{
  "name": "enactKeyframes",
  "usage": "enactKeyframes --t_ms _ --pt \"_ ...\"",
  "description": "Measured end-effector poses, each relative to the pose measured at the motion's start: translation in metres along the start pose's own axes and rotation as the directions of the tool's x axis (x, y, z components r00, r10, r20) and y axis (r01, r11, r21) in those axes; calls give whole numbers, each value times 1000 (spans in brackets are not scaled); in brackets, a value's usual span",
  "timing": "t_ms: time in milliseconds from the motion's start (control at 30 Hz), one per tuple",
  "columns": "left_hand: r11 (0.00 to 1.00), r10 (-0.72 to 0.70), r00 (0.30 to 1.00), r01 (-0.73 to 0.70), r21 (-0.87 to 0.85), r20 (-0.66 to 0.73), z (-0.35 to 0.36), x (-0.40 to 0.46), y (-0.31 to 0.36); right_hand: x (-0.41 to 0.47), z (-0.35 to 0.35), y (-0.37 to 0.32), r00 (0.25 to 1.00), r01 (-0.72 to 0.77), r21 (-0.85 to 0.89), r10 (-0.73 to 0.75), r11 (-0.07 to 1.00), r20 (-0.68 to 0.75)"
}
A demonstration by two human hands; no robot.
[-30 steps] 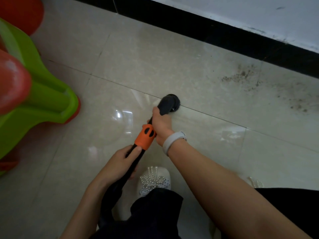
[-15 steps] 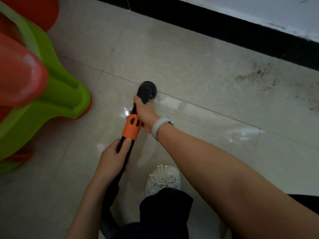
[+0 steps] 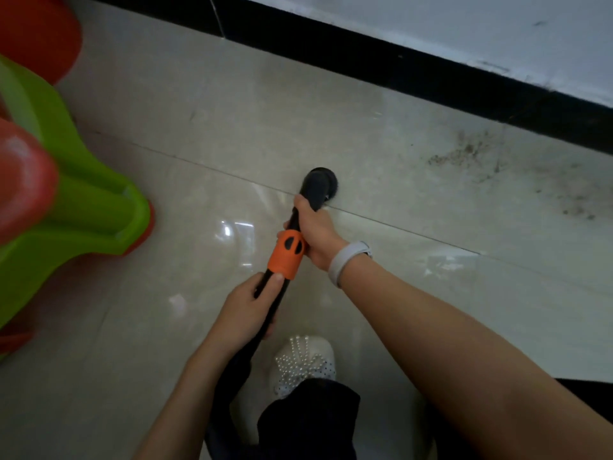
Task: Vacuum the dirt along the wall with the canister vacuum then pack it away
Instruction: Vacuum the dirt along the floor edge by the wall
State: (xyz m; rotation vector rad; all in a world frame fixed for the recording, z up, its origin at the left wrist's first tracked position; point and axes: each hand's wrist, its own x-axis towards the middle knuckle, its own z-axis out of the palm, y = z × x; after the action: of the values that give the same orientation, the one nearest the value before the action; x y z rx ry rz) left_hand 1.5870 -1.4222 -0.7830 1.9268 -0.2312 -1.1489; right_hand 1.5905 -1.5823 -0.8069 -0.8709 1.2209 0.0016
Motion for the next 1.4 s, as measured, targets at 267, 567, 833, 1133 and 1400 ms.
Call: enactKeyframes --t_ms 267,567,833,1133,1400 --pt "992 53 967 -79 96 247 72 52 53 18 -98 -50 980 31 147 -1 989 -200" --pt "945 99 945 -187 269 311 108 80 92 23 -150 -75 942 59 253 30 966 -335" --pt "951 153 985 -126 282 -74 64 60 63 19 -76 -61 994 -105 245 96 964 51" --pt "915 4 978 -88 393 210 102 76 99 27 -130 -66 992 -126 155 127 980 3" --pt "867 13 957 -156 474 291 139 82 117 31 -178 -71 991 -102 202 117 974 -65"
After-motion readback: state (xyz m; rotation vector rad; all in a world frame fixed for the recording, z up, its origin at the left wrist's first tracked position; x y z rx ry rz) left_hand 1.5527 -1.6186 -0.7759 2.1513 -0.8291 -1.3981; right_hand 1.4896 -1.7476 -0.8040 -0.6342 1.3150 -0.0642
